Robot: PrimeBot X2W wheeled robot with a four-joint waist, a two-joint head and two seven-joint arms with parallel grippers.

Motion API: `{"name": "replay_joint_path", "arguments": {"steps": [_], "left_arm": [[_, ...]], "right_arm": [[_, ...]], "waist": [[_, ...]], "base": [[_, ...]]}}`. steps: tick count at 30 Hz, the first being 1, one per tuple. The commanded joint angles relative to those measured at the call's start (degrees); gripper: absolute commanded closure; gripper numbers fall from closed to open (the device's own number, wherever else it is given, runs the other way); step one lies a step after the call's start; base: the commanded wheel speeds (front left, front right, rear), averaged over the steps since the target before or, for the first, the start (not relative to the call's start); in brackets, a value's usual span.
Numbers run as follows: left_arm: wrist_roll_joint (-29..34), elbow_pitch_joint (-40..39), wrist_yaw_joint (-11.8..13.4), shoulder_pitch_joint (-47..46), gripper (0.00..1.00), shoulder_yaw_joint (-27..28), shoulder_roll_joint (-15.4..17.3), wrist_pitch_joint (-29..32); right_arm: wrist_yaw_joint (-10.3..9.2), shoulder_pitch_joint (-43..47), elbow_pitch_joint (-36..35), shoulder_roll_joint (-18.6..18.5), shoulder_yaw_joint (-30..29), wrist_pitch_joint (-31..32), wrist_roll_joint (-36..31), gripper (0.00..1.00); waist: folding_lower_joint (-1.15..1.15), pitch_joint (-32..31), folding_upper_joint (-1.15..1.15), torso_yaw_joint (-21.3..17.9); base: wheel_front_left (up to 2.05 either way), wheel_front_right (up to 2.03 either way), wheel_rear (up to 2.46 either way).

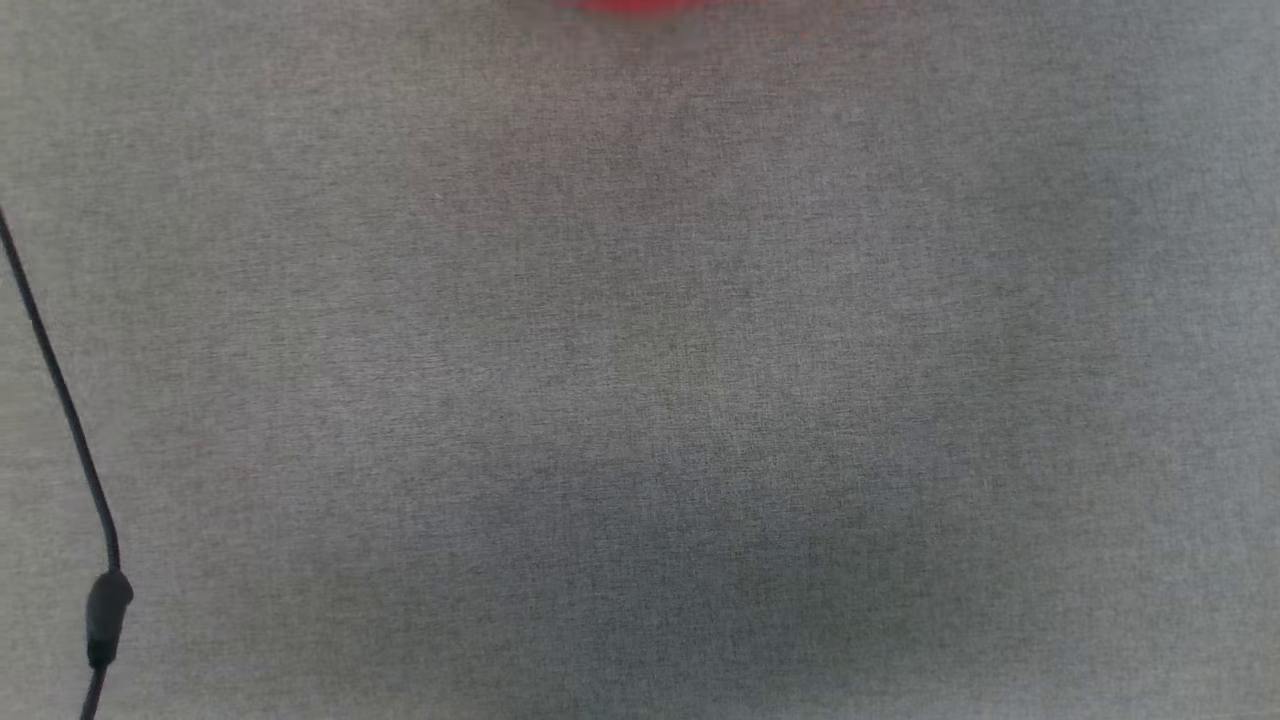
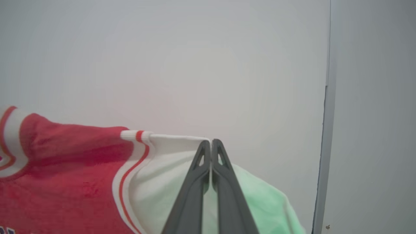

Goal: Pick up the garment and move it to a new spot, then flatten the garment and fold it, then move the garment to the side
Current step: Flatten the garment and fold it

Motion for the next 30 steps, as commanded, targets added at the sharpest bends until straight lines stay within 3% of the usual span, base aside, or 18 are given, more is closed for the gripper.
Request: {"name": "replay_joint_path", "arguments": {"steps": [1, 6, 15, 21, 30], "left_arm": [[0.1, 0.6, -0.4, -0.1, 1.00, 1.0, -0.2, -0.5], [-0.9, -1.7, -0.9, 7.0, 1.00, -0.6, -1.5, 1.1], [-8.2, -18.9, -1.0, 29.1, 1.00, -3.5, 4.6, 4.2], [-11.5, -32.4, -1.0, 48.0, 1.00, -7.2, 10.7, 3.1], [-11.5, -41.3, -1.0, 67.3, 1.00, -8.0, 15.9, -0.2]], "right_arm": [[-0.06, -0.1, 1.5, 0.3, 0.1, -0.6, -0.6, 1.00], [-0.05, 4.0, 4.0, 1.2, 4.3, -0.3, -0.3, 1.00], [-0.05, 22.3, -4.2, -2.8, 12.4, 2.9, 8.7, 1.00], [-0.04, 41.6, -16.6, -9.6, 16.8, 9.2, 18.1, 1.00], [-0.04, 68.2, -35.8, -19.2, 16.8, 20.7, 26.4, 1.00]], "waist": [[0.00, -0.3, 0.00, 0.3], [0.00, -1.3, 0.00, 1.1], [0.00, -4.4, 0.00, 2.1], [0.00, -7.3, 0.00, 2.6], [0.00, -9.2, 0.00, 3.0]], "base": [[0.00, 0.00, 0.00], [0.00, 0.00, 0.00], [0.00, 0.00, 0.00], [0.00, 0.00, 0.00], [0.00, 0.00, 0.00]]}}
